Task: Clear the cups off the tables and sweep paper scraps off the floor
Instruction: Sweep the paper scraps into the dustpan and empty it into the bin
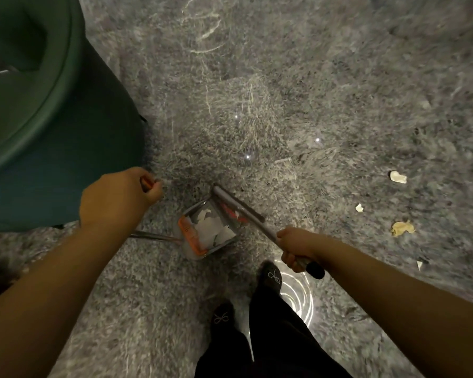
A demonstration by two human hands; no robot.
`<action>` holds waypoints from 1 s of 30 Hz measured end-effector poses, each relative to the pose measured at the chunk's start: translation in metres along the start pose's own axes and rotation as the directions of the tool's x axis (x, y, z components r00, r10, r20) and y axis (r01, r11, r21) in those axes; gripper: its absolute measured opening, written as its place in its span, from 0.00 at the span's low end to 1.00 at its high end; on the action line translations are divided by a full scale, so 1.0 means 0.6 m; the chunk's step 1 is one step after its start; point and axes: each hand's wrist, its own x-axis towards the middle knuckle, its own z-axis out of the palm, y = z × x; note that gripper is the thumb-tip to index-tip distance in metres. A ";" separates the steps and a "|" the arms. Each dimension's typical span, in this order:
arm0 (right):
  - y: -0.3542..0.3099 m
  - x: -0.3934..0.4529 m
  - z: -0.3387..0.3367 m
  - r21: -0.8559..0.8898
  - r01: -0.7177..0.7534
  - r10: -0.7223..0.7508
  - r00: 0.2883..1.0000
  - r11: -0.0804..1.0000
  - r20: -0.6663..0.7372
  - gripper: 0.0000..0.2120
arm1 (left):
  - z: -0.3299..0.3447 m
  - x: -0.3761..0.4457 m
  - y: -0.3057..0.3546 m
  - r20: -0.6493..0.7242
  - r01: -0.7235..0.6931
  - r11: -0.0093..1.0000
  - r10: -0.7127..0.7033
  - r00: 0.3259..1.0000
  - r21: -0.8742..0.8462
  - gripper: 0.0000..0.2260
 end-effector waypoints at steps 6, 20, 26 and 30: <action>0.031 -0.051 0.065 0.138 -0.009 0.001 0.998 0.990 0.059 0.09 | 0.007 -0.033 -0.031 -0.024 -0.023 0.999 0.022 0.999 -0.031 0.10; 0.199 -0.193 0.165 0.574 0.165 -0.125 0.986 0.802 -0.108 0.09 | -0.022 -0.106 -0.051 -0.054 -0.161 0.967 0.153 0.987 -0.199 0.05; 0.279 -0.245 0.146 0.686 0.263 -0.135 0.962 0.678 -0.236 0.09 | -0.030 -0.125 0.051 -0.058 -0.307 0.926 0.301 0.952 -0.222 0.07; 0.332 -0.280 0.107 0.726 0.365 -0.147 0.926 0.583 -0.347 0.08 | -0.030 -0.134 0.142 -0.031 -0.388 0.889 0.392 0.919 -0.244 0.07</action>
